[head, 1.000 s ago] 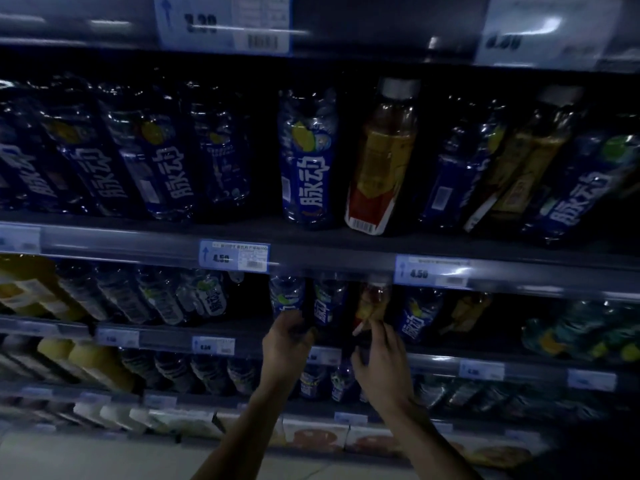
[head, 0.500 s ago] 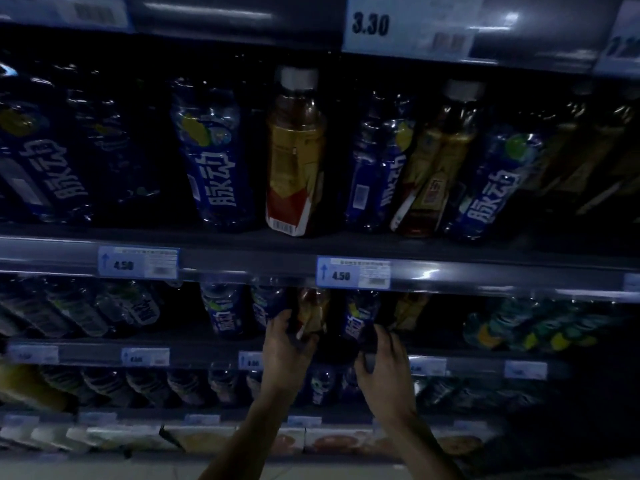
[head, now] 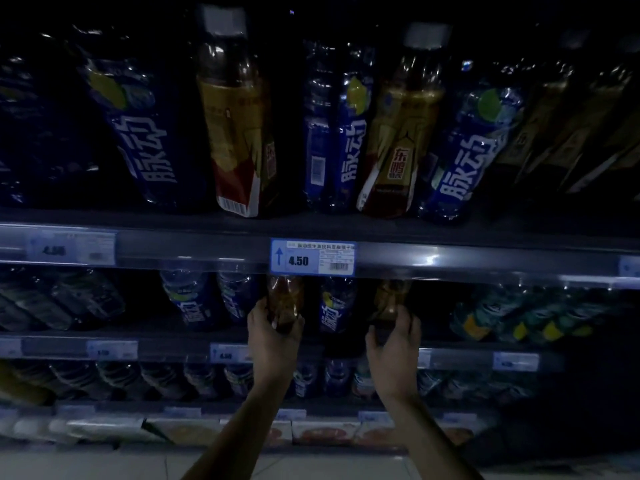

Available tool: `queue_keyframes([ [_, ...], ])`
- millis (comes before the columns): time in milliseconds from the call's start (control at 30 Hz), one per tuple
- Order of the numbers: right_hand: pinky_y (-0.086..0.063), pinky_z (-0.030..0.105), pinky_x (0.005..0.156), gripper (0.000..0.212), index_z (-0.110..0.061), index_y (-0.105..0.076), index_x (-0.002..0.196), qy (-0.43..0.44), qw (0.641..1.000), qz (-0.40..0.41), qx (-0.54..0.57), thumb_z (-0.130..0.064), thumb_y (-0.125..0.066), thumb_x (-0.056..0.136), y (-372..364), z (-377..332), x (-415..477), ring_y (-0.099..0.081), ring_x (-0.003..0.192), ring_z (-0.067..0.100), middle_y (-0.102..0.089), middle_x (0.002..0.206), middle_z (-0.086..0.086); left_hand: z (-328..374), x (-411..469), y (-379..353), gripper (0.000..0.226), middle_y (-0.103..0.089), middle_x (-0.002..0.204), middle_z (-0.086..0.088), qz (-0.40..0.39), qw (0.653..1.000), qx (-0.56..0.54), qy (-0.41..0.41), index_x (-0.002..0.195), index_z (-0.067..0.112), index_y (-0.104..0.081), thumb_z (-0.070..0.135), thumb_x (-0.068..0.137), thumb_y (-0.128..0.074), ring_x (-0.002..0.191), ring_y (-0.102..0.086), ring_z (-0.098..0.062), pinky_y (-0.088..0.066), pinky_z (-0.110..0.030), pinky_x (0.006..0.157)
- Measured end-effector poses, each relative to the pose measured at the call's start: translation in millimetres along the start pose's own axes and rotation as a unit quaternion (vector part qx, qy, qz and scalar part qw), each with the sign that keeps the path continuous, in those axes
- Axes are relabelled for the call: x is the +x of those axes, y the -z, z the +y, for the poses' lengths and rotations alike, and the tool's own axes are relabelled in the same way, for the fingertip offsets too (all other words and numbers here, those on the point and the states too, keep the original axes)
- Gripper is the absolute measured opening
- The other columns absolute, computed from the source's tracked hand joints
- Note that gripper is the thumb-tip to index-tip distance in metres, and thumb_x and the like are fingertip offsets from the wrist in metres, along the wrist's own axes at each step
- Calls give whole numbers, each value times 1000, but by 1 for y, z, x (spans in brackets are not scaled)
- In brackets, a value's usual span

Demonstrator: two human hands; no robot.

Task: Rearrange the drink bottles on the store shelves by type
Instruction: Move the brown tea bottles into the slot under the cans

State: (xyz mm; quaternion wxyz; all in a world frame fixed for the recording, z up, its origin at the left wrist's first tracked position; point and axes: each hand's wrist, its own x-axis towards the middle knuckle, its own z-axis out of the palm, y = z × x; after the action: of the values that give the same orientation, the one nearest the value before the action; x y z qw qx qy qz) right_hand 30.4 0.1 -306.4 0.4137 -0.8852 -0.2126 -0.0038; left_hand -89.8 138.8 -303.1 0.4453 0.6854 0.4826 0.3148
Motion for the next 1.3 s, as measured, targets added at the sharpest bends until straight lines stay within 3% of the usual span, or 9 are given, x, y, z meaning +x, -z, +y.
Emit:
queue_keyframes([
  [100, -45, 33, 94, 60, -3, -37, 138, -22, 998, 26, 55, -17, -66, 88, -5, 6, 6, -46, 117, 32, -38, 134, 14, -2, 0, -7, 66, -49, 126, -4, 16, 1000, -11, -1, 127, 14, -48, 26, 72, -82, 111, -52, -21, -49, -45, 90],
  [233, -44, 31, 93, 61, -3, -40, 133, -44, 992, 55, 102, -18, -72, 83, -15, 9, 18, -48, 113, 27, -40, 128, 11, -2, 2, -12, 66, -47, 127, 0, 47, 998, -32, -4, 131, 16, -45, 21, 75, -78, 109, -50, -14, -46, -35, 88],
  [367, -38, 23, 93, 65, -3, -40, 131, -66, 979, 88, 171, -10, -76, 77, -25, 10, 29, -44, 105, 12, -43, 120, 6, -3, 5, -18, 67, -54, 123, 2, 44, 997, -70, 3, 131, 19, -43, 23, 75, -79, 107, -54, -14, -47, -28, 82],
  [500, -38, 19, 88, 71, -5, -38, 129, -91, 969, 103, 205, -8, -80, 71, -33, 10, 37, -48, 99, 12, -45, 111, -1, -6, 7, -19, 56, -60, 111, 5, 53, 996, -72, -11, 121, 23, -49, 26, 74, -80, 99, -58, -10, -42, -14, 70],
  [633, -40, 25, 86, 67, -6, -40, 120, -91, 969, 109, 203, -7, -81, 68, -34, 16, 43, -51, 94, 17, -49, 107, 1, -8, 7, -17, 52, -65, 104, 8, 48, 996, -75, -16, 118, 24, -52, 23, 74, -80, 90, -60, 2, -43, -4, 61],
  [800, -38, 13, 78, 82, -12, -39, 129, -108, 966, 114, 204, -12, -84, 61, -31, 15, 42, -51, 93, 13, -48, 109, -1, -9, 5, -11, 59, -61, 107, 7, 46, 995, -84, -13, 120, 25, -48, 23, 71, -81, 92, -59, 0, -49, -10, 64],
  [1033, -44, 29, 87, 79, -11, -41, 128, -85, 971, 111, 195, -18, -84, 62, -34, 11, 34, -50, 104, 18, -44, 116, 3, -16, 6, -3, 65, -58, 111, 1, 30, 995, -92, -9, 117, 27, -44, 20, 65, -83, 98, -61, -12, -55, -35, 80],
  [1167, -56, 48, 79, 68, -9, -45, 119, -107, 963, 116, 216, -10, -83, 62, -33, 7, 37, -57, 95, 28, -50, 110, 9, -14, 10, -3, 60, -47, 116, 3, 34, 999, -13, -40, 113, 16, -52, 25, 63, -84, 101, -51, -12, -45, -28, 80],
  [1300, -58, 46, 74, 62, -10, -46, 115, -104, 967, 88, 217, -12, -82, 64, -32, 11, 30, -60, 93, 29, -54, 108, 12, -15, 8, 0, 56, -51, 110, 3, 22, 998, -15, -58, 109, 14, -56, 23, 63, -87, 95, -52, -9, -47, -25, 77],
])
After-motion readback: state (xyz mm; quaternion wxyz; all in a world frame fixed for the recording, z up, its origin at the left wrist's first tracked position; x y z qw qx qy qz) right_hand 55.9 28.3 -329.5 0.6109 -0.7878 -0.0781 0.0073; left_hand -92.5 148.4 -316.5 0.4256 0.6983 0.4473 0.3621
